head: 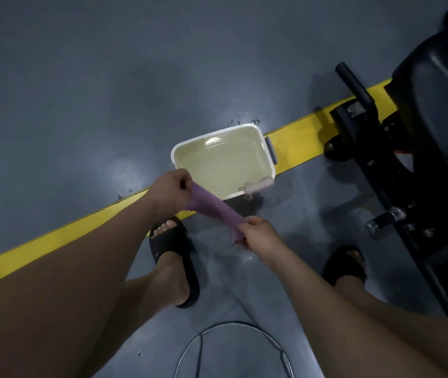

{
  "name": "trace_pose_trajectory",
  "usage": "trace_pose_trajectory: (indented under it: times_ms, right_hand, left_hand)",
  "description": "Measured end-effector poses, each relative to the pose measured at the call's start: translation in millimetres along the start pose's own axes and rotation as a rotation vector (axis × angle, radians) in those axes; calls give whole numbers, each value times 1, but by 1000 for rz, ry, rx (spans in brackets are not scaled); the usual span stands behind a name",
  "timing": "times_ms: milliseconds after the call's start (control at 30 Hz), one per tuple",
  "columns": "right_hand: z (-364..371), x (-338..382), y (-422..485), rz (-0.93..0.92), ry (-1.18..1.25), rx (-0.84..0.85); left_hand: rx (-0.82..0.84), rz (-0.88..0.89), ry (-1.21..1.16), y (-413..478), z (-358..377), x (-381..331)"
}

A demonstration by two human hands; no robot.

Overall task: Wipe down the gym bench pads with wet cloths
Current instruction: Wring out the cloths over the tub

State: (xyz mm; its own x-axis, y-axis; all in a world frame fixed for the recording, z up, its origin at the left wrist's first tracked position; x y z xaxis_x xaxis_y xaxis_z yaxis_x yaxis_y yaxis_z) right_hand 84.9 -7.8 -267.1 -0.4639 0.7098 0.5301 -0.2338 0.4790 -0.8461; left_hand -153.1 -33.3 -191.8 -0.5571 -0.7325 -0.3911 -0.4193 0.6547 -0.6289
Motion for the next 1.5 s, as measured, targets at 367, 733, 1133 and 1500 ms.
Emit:
trace_pose_trajectory:
  times_ms: [367,733,1133,1500]
  right_hand:
    - [-5,17,16,-105,22,-119]
    - [24,24,17,-17,438,66]
    - [68,-29,41,129,626,114]
    - [74,-57,86,214,751,-25]
  left_hand:
    - [42,-40,-101,22,26,14]
    - [162,-29,-412,-2,53,17]
    - [151,-70,-223,41,55,26]
    - [190,168,283,70,86,14]
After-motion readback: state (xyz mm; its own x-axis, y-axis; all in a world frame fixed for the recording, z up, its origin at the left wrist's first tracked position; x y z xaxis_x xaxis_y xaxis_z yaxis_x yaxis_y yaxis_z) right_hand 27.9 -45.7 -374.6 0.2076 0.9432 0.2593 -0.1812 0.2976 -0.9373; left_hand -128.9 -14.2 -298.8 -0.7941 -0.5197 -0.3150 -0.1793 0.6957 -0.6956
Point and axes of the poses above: each hand's wrist, its own y-axis towards the middle knuckle, its own z-axis out of the palm, x = y × z, the point moved 9 cm from there along y, towards the middle knuckle, and after that the axes turned 11 degrees about y, right-handed, at the moved point
